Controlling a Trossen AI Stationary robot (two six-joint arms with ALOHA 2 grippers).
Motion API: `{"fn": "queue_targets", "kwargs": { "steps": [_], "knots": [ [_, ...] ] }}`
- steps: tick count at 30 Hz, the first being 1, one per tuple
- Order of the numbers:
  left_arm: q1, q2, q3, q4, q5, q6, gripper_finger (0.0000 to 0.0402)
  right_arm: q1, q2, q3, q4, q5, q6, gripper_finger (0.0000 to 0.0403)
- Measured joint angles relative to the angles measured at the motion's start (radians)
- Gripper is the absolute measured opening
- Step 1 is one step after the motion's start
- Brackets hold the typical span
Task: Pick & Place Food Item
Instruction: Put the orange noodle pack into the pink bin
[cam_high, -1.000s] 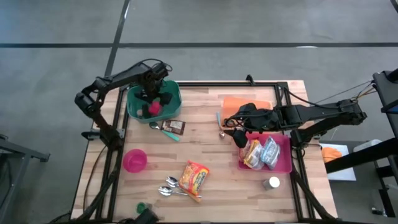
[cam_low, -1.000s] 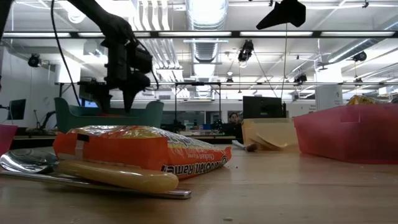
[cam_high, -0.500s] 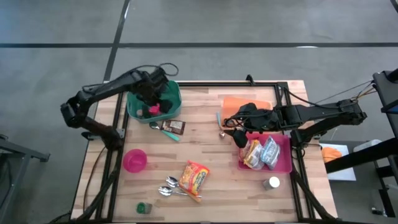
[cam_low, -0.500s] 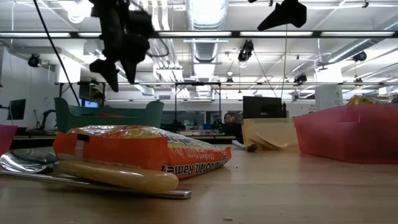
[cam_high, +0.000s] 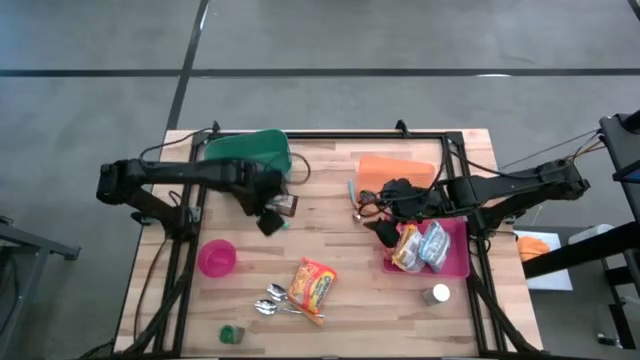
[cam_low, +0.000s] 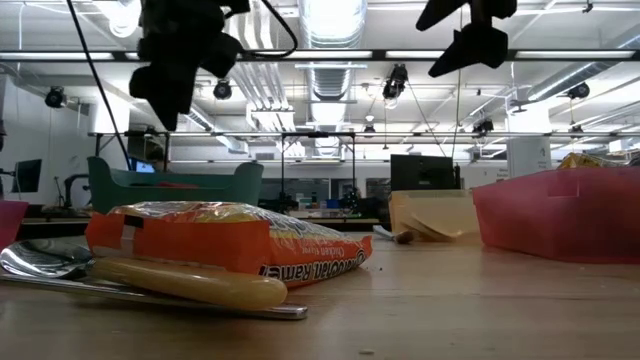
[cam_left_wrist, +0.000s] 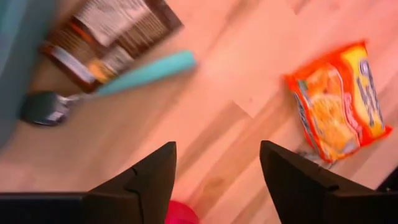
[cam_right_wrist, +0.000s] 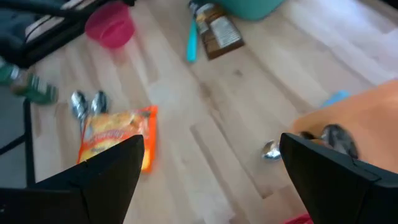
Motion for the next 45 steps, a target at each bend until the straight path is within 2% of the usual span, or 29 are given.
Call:
{"fn": "queue_targets", "kwargs": {
  "steps": [4, 7, 13, 17, 22, 27, 37, 45],
  "knots": [
    [-0.113, 0.000, -0.045, 0.056, 0.004, -0.075, 0.0220, 0.047, 0.000, -0.037, 0.033, -0.050, -0.043, 0.0372],
    [-0.179, 0.000, -0.088, 0.129, 0.052, -0.160, 0.0220, 0.083, 0.000, -0.064, 0.057, -0.065, -0.044, 0.0372],
    [-0.249, 0.000, -0.182, 0.353, 0.087, -0.464, 0.0219, 0.099, 0.000, -0.112, 0.074, -0.055, 0.068, 0.0372],
    [-0.265, 0.000, -0.228, 0.502, 0.087, -0.571, 0.0219, 0.099, 0.015, -0.120, 0.080, -0.048, 0.128, 0.0372],
    [-0.265, 0.000, -0.248, 0.566, 0.083, -0.582, 0.0219, 0.099, 0.096, -0.103, 0.097, -0.086, 0.147, 0.0372],
    [-0.265, 0.000, -0.247, 0.566, 0.083, -0.551, 0.0219, 0.099, 0.241, -0.039, 0.116, -0.124, 0.162, 0.0372],
    [-0.300, -0.003, -0.259, 0.554, 0.084, -0.545, 0.0219, 0.099, 0.525, 0.119, 0.116, -0.242, 0.052, 0.0372],
    [-0.354, -0.003, -0.260, 0.542, 0.071, -0.546, 0.0219, 0.093, 0.642, 0.168, 0.158, -0.257, 0.000, 0.0372]
  ]
}}
